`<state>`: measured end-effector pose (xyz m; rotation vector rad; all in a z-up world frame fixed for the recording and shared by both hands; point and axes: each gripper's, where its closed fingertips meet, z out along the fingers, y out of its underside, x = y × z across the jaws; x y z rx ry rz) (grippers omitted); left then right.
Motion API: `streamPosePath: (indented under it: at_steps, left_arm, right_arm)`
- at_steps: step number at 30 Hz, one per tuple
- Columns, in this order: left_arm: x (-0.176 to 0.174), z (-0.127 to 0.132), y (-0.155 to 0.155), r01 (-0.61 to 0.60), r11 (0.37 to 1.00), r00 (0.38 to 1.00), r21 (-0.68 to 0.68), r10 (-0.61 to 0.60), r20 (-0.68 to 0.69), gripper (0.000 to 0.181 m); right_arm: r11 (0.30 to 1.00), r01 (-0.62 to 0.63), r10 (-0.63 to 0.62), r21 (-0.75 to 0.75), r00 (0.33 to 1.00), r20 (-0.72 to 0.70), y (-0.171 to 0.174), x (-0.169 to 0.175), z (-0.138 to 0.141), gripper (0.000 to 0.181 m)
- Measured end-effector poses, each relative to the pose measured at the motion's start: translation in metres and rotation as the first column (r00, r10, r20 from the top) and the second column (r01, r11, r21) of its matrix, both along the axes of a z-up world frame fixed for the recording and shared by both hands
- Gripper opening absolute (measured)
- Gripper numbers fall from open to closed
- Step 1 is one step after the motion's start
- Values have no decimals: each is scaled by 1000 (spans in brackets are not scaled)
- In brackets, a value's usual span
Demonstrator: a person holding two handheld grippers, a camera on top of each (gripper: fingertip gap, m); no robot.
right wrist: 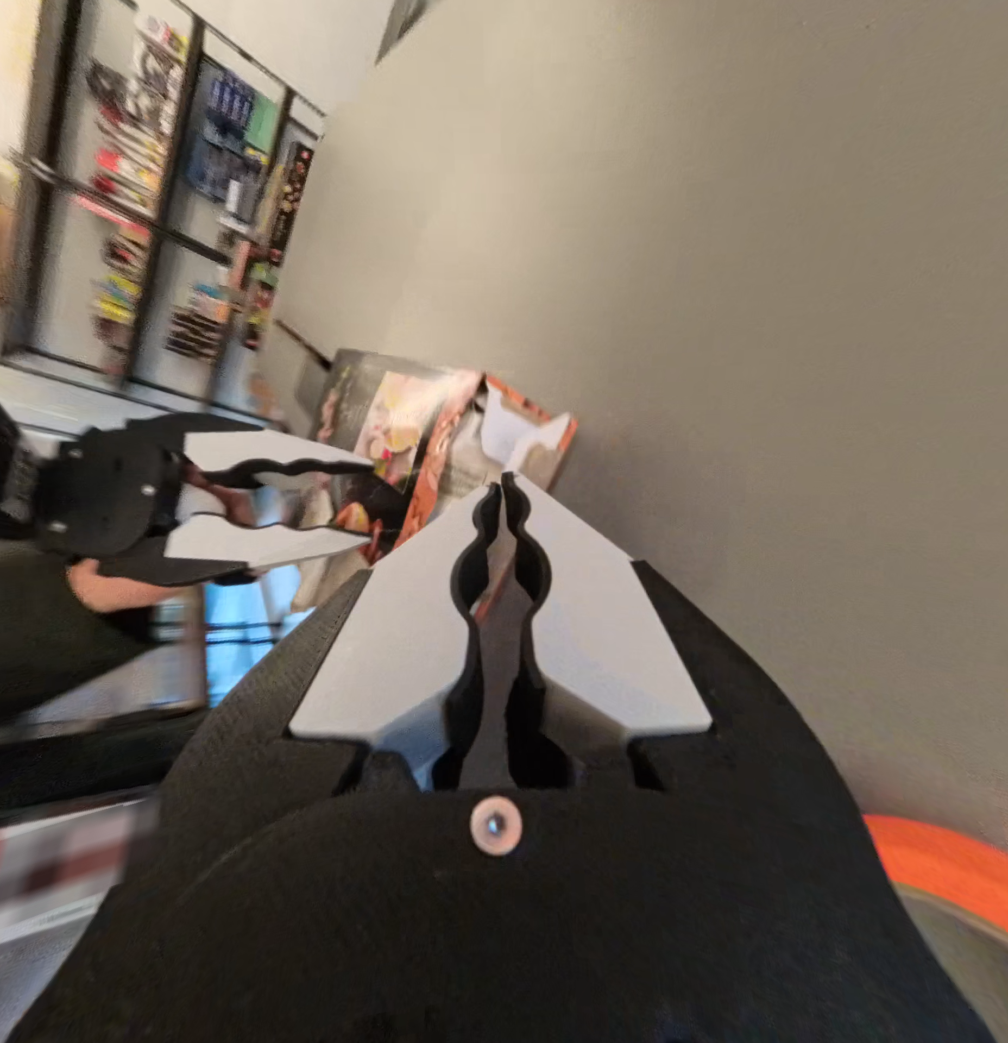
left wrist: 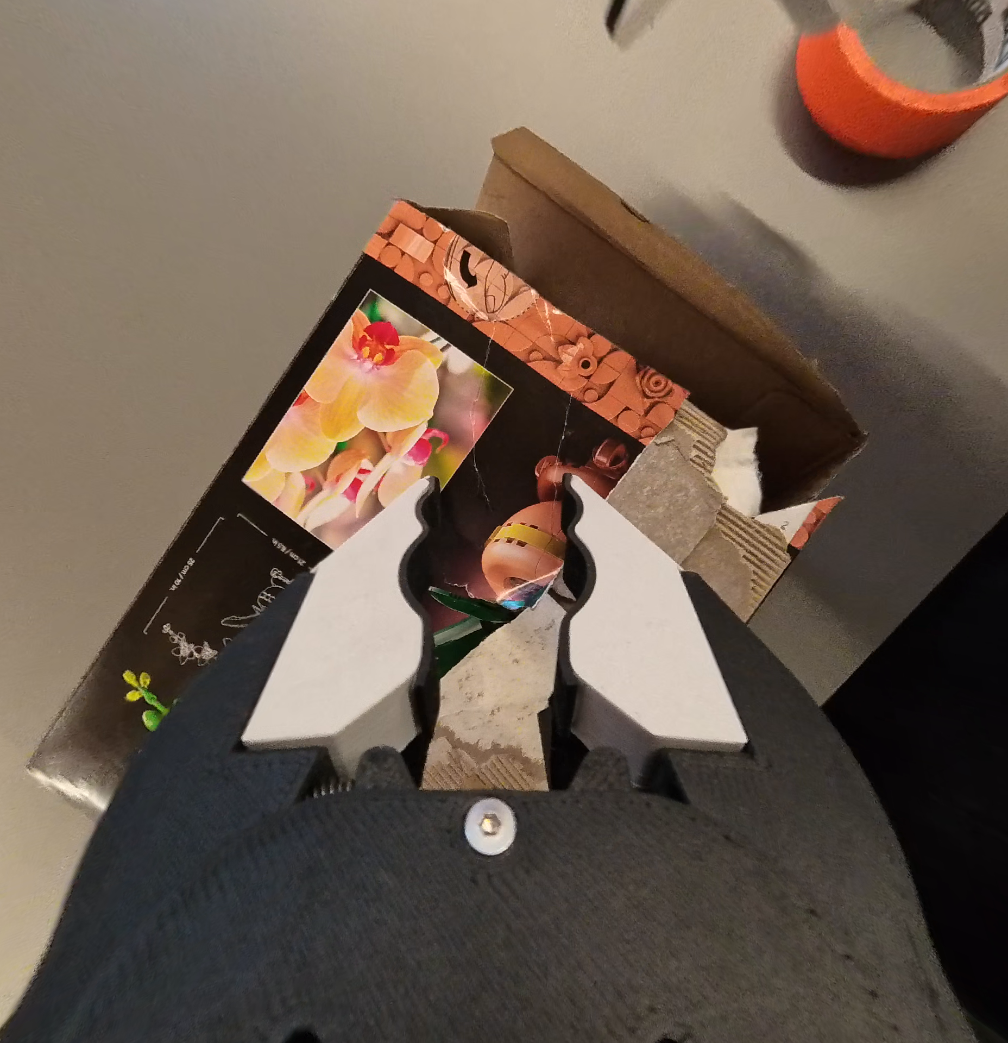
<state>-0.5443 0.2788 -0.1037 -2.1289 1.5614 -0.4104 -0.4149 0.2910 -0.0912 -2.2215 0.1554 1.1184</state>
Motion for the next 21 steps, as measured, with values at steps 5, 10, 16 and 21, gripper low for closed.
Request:
streamPosePath:
  at_steps: [5,10,16,21]
  left_arm:
    - [0,1,0,2,1000,1000,-20,-2,11,42]
    - [0,2,0,-4,1000,1000,-27,4,14,41]
    - [0,2,0,-25,999,999,-40,27,41,41]
    - [-1,2,0,-34,998,997,-56,38,62,41]
  right_arm:
    - [966,9,-103,-260,931,-351,-7,-22,-20,12]
    - [944,82,-229,-321,862,-453,-5,-28,-28,17]
    - [935,94,-283,-343,781,-557,-1,-39,-26,2]
    - [964,57,-173,-261,877,-448,0,-42,-26,3]
